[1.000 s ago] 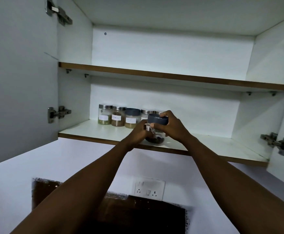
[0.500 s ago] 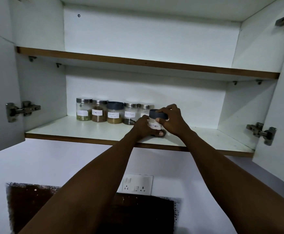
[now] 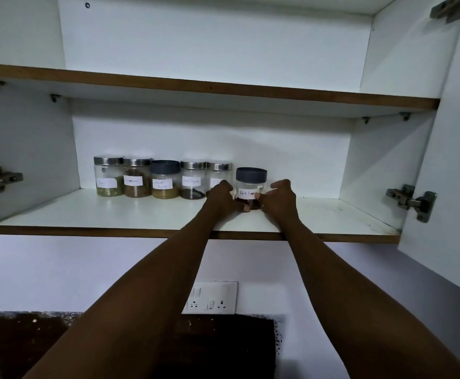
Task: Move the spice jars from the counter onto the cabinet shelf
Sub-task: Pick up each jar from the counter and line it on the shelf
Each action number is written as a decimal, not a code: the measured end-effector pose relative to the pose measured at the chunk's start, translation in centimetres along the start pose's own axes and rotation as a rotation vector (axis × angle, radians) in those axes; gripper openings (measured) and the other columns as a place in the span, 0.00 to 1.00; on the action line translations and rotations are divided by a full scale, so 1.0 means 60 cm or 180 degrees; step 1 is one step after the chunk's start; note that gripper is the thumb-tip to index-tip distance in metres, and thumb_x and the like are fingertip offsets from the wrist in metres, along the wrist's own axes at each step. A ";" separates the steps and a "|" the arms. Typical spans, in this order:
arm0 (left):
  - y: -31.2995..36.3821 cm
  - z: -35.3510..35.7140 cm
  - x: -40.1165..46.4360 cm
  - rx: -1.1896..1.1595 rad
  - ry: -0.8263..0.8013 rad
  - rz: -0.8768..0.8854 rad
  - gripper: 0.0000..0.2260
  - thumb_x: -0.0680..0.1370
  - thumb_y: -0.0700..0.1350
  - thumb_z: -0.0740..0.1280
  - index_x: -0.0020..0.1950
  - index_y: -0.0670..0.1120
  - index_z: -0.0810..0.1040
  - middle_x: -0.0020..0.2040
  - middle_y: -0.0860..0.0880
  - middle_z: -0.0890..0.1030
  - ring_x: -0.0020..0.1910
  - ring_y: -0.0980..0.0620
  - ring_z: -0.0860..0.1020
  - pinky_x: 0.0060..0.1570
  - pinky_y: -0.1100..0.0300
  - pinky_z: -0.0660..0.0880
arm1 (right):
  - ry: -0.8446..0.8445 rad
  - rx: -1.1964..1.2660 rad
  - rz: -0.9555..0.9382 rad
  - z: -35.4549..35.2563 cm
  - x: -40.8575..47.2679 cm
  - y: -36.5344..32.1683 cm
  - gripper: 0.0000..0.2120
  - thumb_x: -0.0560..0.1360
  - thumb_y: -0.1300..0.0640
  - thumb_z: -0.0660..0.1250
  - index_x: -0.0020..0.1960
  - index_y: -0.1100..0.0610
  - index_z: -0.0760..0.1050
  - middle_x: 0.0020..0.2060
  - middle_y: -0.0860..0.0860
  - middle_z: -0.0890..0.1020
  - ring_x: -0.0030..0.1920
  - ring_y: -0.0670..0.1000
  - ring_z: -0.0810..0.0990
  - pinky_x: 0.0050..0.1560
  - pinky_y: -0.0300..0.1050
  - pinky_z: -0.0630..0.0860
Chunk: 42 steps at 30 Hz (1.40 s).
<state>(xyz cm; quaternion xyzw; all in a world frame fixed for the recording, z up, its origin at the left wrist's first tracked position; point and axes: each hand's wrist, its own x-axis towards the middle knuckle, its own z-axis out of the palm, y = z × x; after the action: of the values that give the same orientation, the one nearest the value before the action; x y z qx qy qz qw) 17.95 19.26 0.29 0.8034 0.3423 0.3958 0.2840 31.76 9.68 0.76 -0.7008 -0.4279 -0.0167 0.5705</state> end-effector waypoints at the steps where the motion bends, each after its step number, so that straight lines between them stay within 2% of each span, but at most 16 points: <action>1: -0.002 0.001 0.002 0.0020 -0.0014 0.0024 0.32 0.63 0.50 0.83 0.61 0.46 0.72 0.53 0.49 0.80 0.52 0.50 0.80 0.42 0.59 0.75 | -0.0034 -0.0124 0.0028 0.001 0.004 0.004 0.21 0.72 0.58 0.78 0.61 0.63 0.75 0.58 0.58 0.81 0.59 0.57 0.81 0.55 0.44 0.76; 3: -0.004 0.000 0.004 0.0083 -0.0054 0.0047 0.32 0.66 0.46 0.82 0.65 0.45 0.70 0.54 0.46 0.81 0.53 0.48 0.80 0.49 0.55 0.78 | -0.0071 -0.0295 -0.0007 0.004 0.009 0.008 0.12 0.73 0.62 0.74 0.55 0.62 0.79 0.55 0.55 0.83 0.58 0.55 0.81 0.50 0.39 0.71; 5: -0.006 -0.002 0.005 0.0180 -0.0098 0.0100 0.31 0.69 0.44 0.80 0.68 0.44 0.70 0.54 0.46 0.82 0.55 0.47 0.81 0.55 0.53 0.79 | -0.0116 -0.0300 -0.0006 0.008 0.009 0.005 0.10 0.74 0.65 0.71 0.55 0.61 0.80 0.56 0.55 0.84 0.58 0.55 0.81 0.50 0.38 0.69; 10: -0.004 -0.004 0.004 0.0150 -0.0224 0.0118 0.30 0.71 0.42 0.77 0.69 0.43 0.70 0.52 0.49 0.81 0.55 0.50 0.80 0.45 0.62 0.73 | -0.0422 -0.0404 0.0005 0.008 0.011 0.000 0.15 0.75 0.65 0.66 0.61 0.62 0.79 0.62 0.56 0.82 0.64 0.56 0.79 0.57 0.39 0.70; 12: -0.001 -0.003 0.004 0.0149 -0.0303 0.0111 0.29 0.71 0.42 0.76 0.69 0.43 0.70 0.54 0.49 0.83 0.57 0.50 0.80 0.53 0.57 0.77 | -0.0544 -0.0415 -0.0005 0.007 0.012 -0.001 0.17 0.76 0.65 0.65 0.64 0.61 0.78 0.65 0.56 0.80 0.66 0.57 0.78 0.61 0.40 0.69; 14: -0.002 -0.002 0.005 0.0168 -0.0371 0.0064 0.24 0.70 0.43 0.75 0.65 0.45 0.73 0.53 0.50 0.84 0.58 0.49 0.80 0.60 0.51 0.77 | -0.0705 -0.0481 -0.0034 0.008 0.008 -0.003 0.19 0.78 0.64 0.63 0.68 0.61 0.77 0.68 0.57 0.78 0.69 0.57 0.76 0.66 0.43 0.69; 17: -0.004 0.001 0.008 0.0072 -0.0450 0.0010 0.20 0.69 0.44 0.74 0.59 0.47 0.75 0.51 0.50 0.83 0.55 0.50 0.81 0.49 0.57 0.77 | -0.0922 -0.0630 -0.0021 0.011 0.004 -0.007 0.21 0.80 0.63 0.60 0.72 0.60 0.73 0.72 0.57 0.75 0.72 0.57 0.73 0.70 0.46 0.67; 23: -0.003 0.003 0.011 0.0217 -0.0597 0.0032 0.19 0.70 0.46 0.72 0.60 0.48 0.76 0.51 0.51 0.81 0.54 0.50 0.79 0.42 0.62 0.70 | -0.1254 -0.0951 0.0016 0.021 0.014 -0.009 0.22 0.78 0.64 0.57 0.70 0.62 0.74 0.69 0.60 0.78 0.68 0.61 0.76 0.70 0.54 0.72; 28: -0.006 0.011 0.020 0.0574 -0.0723 0.0129 0.24 0.75 0.51 0.71 0.70 0.48 0.74 0.64 0.50 0.80 0.62 0.52 0.75 0.56 0.61 0.64 | -0.1466 -0.1309 0.0112 0.038 0.028 -0.006 0.24 0.79 0.60 0.55 0.74 0.55 0.71 0.72 0.58 0.75 0.71 0.63 0.72 0.72 0.58 0.69; 32: -0.004 0.013 0.025 0.0641 -0.0911 0.0152 0.25 0.77 0.50 0.70 0.74 0.48 0.73 0.71 0.48 0.78 0.70 0.47 0.75 0.63 0.59 0.69 | -0.1557 -0.1545 0.0225 0.048 0.040 0.001 0.25 0.80 0.58 0.53 0.76 0.52 0.67 0.74 0.58 0.73 0.74 0.64 0.69 0.73 0.58 0.68; 36: -0.001 0.011 0.024 0.0670 -0.0955 0.0172 0.24 0.78 0.48 0.69 0.74 0.46 0.73 0.71 0.46 0.78 0.70 0.46 0.75 0.69 0.53 0.72 | -0.1575 -0.1623 0.0270 0.049 0.041 0.001 0.25 0.80 0.56 0.53 0.76 0.53 0.67 0.73 0.59 0.73 0.74 0.63 0.69 0.73 0.58 0.68; 38: -0.001 0.010 0.023 0.0608 -0.0945 0.0179 0.22 0.77 0.46 0.69 0.71 0.46 0.75 0.69 0.46 0.80 0.67 0.46 0.77 0.67 0.53 0.74 | -0.1586 -0.1634 0.0261 0.044 0.032 -0.009 0.29 0.76 0.49 0.52 0.76 0.53 0.67 0.73 0.60 0.73 0.74 0.63 0.69 0.74 0.58 0.68; 40: -0.001 0.007 0.019 0.0539 -0.0901 0.0212 0.20 0.75 0.45 0.69 0.67 0.47 0.78 0.64 0.48 0.82 0.65 0.47 0.78 0.59 0.58 0.73 | -0.1517 -0.1559 0.0231 0.038 0.017 -0.019 0.35 0.69 0.44 0.52 0.74 0.54 0.70 0.71 0.60 0.75 0.72 0.64 0.71 0.72 0.58 0.69; 42: -0.002 0.006 0.015 0.0535 -0.0730 0.0315 0.19 0.73 0.43 0.70 0.64 0.46 0.80 0.62 0.48 0.83 0.64 0.48 0.79 0.57 0.60 0.72 | -0.1219 -0.1565 0.0163 0.037 0.003 -0.018 0.31 0.69 0.44 0.57 0.68 0.56 0.74 0.65 0.60 0.78 0.68 0.63 0.74 0.66 0.56 0.74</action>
<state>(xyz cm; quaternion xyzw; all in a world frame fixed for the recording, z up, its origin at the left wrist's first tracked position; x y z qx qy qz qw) 18.60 19.95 0.42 0.8802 0.2996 0.2849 0.2332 30.17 11.59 0.91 -0.8187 -0.4930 0.0270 0.2931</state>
